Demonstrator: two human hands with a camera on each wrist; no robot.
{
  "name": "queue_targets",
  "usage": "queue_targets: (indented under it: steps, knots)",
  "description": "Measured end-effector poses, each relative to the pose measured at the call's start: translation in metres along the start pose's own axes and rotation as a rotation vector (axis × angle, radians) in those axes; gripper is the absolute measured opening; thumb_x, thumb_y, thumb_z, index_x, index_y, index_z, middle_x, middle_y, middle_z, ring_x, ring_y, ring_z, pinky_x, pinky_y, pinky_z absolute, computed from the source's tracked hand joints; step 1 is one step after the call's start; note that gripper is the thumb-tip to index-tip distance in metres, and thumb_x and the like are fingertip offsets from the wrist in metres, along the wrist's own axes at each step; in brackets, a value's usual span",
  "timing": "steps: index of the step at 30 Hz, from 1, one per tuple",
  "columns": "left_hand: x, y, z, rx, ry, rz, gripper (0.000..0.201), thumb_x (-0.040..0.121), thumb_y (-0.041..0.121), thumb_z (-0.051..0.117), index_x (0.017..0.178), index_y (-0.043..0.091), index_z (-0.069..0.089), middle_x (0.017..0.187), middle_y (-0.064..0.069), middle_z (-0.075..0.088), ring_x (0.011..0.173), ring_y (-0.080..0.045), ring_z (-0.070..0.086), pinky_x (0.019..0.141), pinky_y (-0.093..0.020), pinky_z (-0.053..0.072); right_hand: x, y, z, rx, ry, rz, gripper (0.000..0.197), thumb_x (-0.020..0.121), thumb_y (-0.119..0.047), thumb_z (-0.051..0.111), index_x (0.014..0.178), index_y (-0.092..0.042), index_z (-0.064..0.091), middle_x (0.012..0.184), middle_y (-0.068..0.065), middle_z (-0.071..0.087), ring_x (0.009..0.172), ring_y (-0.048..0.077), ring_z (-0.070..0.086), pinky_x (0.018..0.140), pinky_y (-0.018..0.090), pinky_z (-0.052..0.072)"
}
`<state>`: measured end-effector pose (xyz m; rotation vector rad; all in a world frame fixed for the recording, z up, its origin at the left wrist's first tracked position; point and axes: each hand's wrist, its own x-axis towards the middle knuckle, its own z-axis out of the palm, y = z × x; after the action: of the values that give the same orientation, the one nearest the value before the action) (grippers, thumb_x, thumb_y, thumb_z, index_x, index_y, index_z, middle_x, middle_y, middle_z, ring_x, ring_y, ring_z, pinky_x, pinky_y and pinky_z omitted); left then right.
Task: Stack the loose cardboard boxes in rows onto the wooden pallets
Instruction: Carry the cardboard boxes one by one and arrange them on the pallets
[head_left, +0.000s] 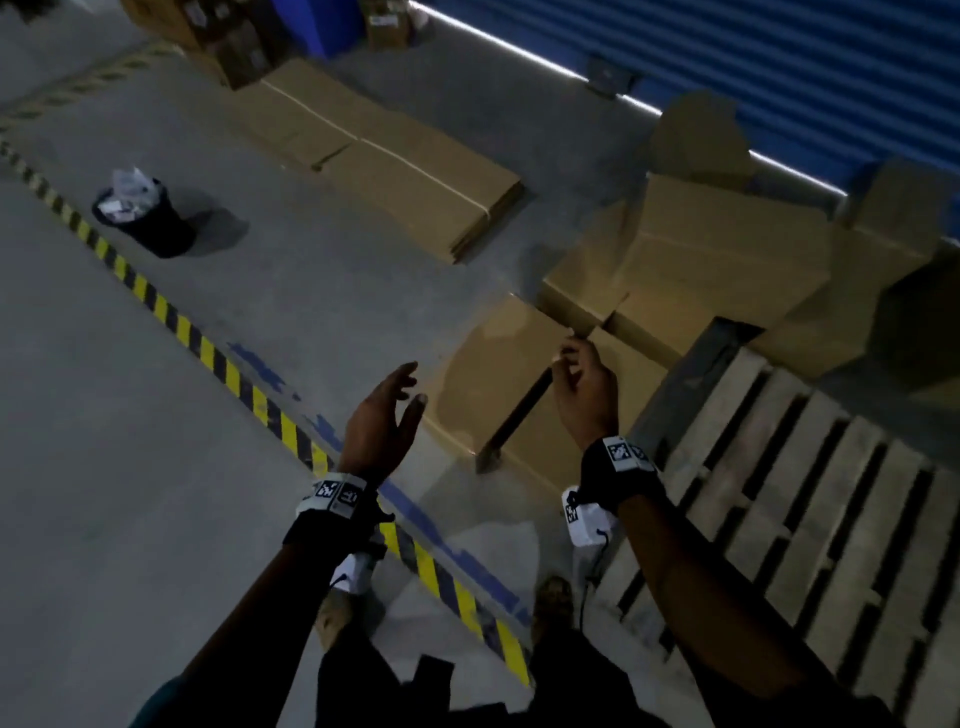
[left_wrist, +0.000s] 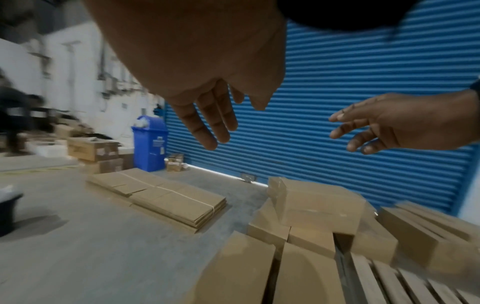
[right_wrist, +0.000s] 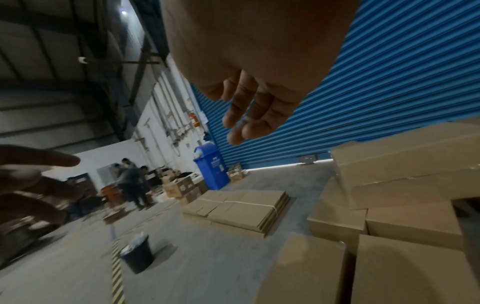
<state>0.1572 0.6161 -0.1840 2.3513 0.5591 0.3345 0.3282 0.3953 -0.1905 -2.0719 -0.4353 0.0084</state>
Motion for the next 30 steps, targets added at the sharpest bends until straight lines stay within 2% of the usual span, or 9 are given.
queue_targets:
  steps: [5,7,10,13,15,19,24,27,30]
  knots:
    - [0.057,-0.064,-0.029,-0.010,-0.146,0.126,0.051,0.097,0.038,0.055,0.144,0.027,0.040,0.122,0.003,0.065,0.094,-0.017,0.066,0.069,-0.036,0.056,-0.002,-0.011,0.067,-0.057,0.189,0.102,0.029,0.096,-0.032,0.051,0.120,-0.018,0.057,0.096,0.005,0.071,0.084,0.026,0.068,0.069,0.040,0.055]
    - [0.081,-0.093,-0.039,0.003,-0.204,0.168,0.053,0.097,0.039,0.054,0.146,0.027,0.038,0.124,0.003,0.064,0.099,-0.015,0.065,0.070,-0.036,0.057,-0.008,-0.014,0.100,-0.063,0.232,0.126,0.031,0.096,-0.035,0.050,0.121,-0.018,0.057,0.093,0.004,0.071,0.083,0.025,0.068,0.068,0.040,0.056]
    - [0.110,-0.130,-0.043,0.008,-0.249,0.205,0.056,0.097,0.042,0.052,0.148,0.030,0.033,0.126,0.004,0.062,0.108,-0.013,0.062,0.071,-0.037,0.057,-0.011,-0.013,0.139,-0.063,0.244,0.202,0.030,0.098,-0.034,0.050,0.124,-0.020,0.055,0.091,0.005,0.070,0.080,0.026,0.068,0.067,0.043,0.056]
    - [0.131,-0.163,-0.033,-0.009,-0.231,0.218,0.057,0.097,0.042,0.052,0.148,0.030,0.030,0.128,0.003,0.061,0.109,-0.013,0.061,0.072,-0.036,0.056,-0.008,0.001,0.174,-0.053,0.233,0.321,0.028,0.099,-0.032,0.051,0.127,-0.025,0.052,0.091,0.000,0.067,0.075,0.023,0.066,0.068,0.044,0.056]
    - [0.145,-0.189,-0.010,-0.029,-0.216,0.230,0.057,0.097,0.042,0.052,0.148,0.028,0.031,0.127,0.002,0.062,0.109,-0.014,0.062,0.074,-0.035,0.055,-0.003,0.024,0.200,-0.056,0.286,0.328,0.029,0.099,-0.028,0.053,0.127,-0.022,0.053,0.091,-0.004,0.065,0.071,0.021,0.064,0.066,0.041,0.055]
    - [0.173,-0.264,0.069,-0.076,-0.189,0.280,0.057,0.097,0.037,0.054,0.148,0.023,0.033,0.126,-0.003,0.061,0.107,-0.018,0.062,0.077,-0.030,0.050,0.014,0.096,0.274,-0.112,0.367,0.259,0.032,0.097,-0.021,0.055,0.128,-0.014,0.053,0.092,0.001,0.068,0.067,0.021,0.060,0.062,0.032,0.047]
    - [0.187,-0.365,0.185,-0.106,-0.285,0.314,0.058,0.098,0.037,0.053,0.149,0.022,0.029,0.133,-0.006,0.056,0.115,-0.025,0.058,0.088,-0.042,0.052,-0.001,0.203,0.371,-0.220,0.405,0.231,0.041,0.096,-0.037,0.051,0.132,-0.017,0.049,0.112,0.004,0.065,0.089,0.026,0.064,0.072,0.036,0.052]
    - [0.185,-0.419,0.245,-0.100,-0.331,0.311,0.064,0.098,0.036,0.053,0.152,0.013,0.026,0.145,-0.014,0.046,0.130,-0.031,0.047,0.101,-0.048,0.045,-0.027,0.264,0.422,-0.311,0.417,0.360,0.048,0.092,-0.044,0.048,0.131,-0.016,0.048,0.124,0.013,0.057,0.105,0.037,0.059,0.085,0.045,0.051]
    - [0.180,-0.462,0.290,-0.050,-0.373,0.330,0.072,0.096,0.044,0.050,0.152,0.008,0.024,0.152,-0.018,0.035,0.137,-0.035,0.039,0.108,-0.049,0.038,-0.050,0.312,0.457,-0.323,0.461,0.523,0.061,0.086,-0.052,0.044,0.133,-0.014,0.045,0.132,0.019,0.049,0.110,0.044,0.054,0.088,0.049,0.049]
